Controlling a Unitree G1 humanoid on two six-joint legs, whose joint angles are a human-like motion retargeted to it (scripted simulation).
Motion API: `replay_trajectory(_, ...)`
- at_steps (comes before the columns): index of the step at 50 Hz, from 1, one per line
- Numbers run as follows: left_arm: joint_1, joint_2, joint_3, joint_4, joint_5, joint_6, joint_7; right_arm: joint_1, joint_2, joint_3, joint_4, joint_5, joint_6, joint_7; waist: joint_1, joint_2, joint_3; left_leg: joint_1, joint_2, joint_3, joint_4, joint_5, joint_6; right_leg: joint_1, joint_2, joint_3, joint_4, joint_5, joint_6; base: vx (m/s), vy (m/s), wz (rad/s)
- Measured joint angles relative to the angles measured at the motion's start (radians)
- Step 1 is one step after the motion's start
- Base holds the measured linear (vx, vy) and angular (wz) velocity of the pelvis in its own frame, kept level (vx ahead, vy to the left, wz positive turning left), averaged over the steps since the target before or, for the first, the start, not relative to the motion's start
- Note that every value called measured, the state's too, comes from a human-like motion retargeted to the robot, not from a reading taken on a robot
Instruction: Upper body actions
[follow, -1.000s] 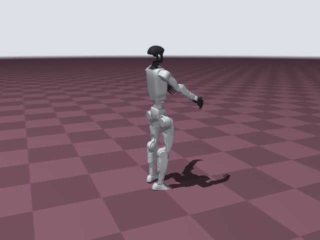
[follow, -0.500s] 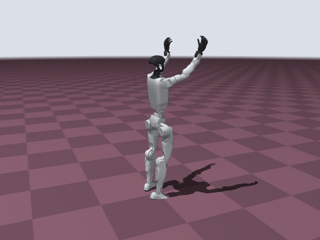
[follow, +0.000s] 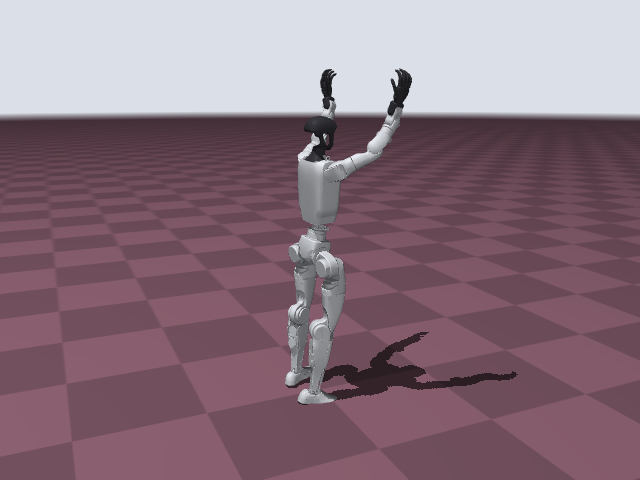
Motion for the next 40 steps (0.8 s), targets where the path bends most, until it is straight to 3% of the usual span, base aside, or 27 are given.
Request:
replay_trajectory(8, 0.167, -0.055, 0.052, -0.027, 0.035, 0.006, -0.028, 0.16, 0.045, 0.002, -0.012, -0.082, -0.012, 0.026, 0.002, 0.003, -0.014, 0.018, -0.004, -0.006, -0.002, 0.003, 0.008, 0.021, 0.01, -0.011, -0.002, 0.002, -0.008, 0.06, 0.0, 0.01)
replay_trajectory(14, 0.397, -0.126, 0.171, -0.008, 0.039, 0.03, -0.087, 0.393, 0.14, -0.055, 0.004, -0.22, -0.008, 0.067, -0.005, 0.005, -0.027, 0.042, -0.005, -0.001, -0.002, 0.006, 0.011, 0.041, 0.014, -0.013, -0.002, 0.005, -0.016, 0.09, 0.02, -0.05)
replay_trajectory(20, 0.719, -0.261, 0.319, 0.038, 0.042, 0.11, -0.295, 0.768, 0.296, -0.181, -0.018, -0.452, 0.026, 0.107, 0.005, 0.0, -0.032, 0.076, -0.01, -0.004, -0.001, 0.01, 0.015, 0.077, 0.015, -0.021, -0.002, 0.009, -0.022, 0.08, 0.02, 0.02)
replay_trajectory(30, 1.227, -0.44, 0.377, 0.261, 0.271, 0.169, -0.399, 1.285, 0.531, -0.314, 0.193, -0.98, 0.047, 0.25, 0.024, -0.007, 0.034, 0.113, -0.016, -0.007, -0.001, 0.021, 0.019, 0.123, 0.009, -0.032, -0.004, 0.015, -0.026, -0.01, 0.0, 0.01)
replay_trajectory(35, 1.446, -0.51, 0.35, 0.402, 0.361, 0.233, -0.48, 1.529, 0.573, -0.274, 0.362, -1.349, 0.116, 0.176, 0.024, -0.019, 0.085, 0.12, -0.02, -0.011, -0.002, 0.027, 0.018, 0.138, 0.005, -0.039, -0.008, 0.016, -0.025, 0.0, -0.07, 0.09)
replay_trajectory(40, 1.667, -0.598, 0.383, 0.49, 0.42, 0.216, -0.435, 1.759, 0.608, -0.242, 0.506, -1.513, 0.254, 0.169, 0.027, -0.026, 0.13, 0.121, -0.02, -0.012, -0.004, 0.03, 0.017, 0.145, 0.003, -0.043, -0.012, 0.014, -0.021, 0.01, -0.06, 0.05)
